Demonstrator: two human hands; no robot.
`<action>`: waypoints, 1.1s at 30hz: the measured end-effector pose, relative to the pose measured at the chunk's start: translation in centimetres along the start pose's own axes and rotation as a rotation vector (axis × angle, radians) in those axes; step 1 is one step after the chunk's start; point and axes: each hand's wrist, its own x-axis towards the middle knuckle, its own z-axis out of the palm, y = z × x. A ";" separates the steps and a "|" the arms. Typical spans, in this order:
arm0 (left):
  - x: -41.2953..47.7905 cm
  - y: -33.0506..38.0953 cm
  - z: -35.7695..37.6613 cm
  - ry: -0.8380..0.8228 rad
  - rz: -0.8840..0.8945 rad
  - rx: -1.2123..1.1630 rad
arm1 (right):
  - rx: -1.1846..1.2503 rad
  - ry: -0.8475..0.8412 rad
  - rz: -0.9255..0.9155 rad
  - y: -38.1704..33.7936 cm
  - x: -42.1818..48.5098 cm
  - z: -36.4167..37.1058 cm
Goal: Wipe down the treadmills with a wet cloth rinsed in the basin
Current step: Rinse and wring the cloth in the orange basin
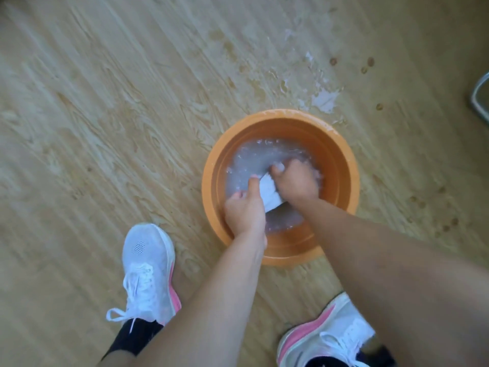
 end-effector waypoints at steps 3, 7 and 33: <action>1.1 0.1 0.1 0.017 0.209 0.185 | -0.190 0.030 -0.105 1.5 1.0 -1.1; 3.4 -1.3 1.3 -0.011 0.119 0.193 | 0.011 0.115 -0.069 1.7 -0.9 0.2; 4.5 0.5 1.4 -0.003 0.469 0.643 | 0.340 0.216 0.081 1.4 -1.1 2.4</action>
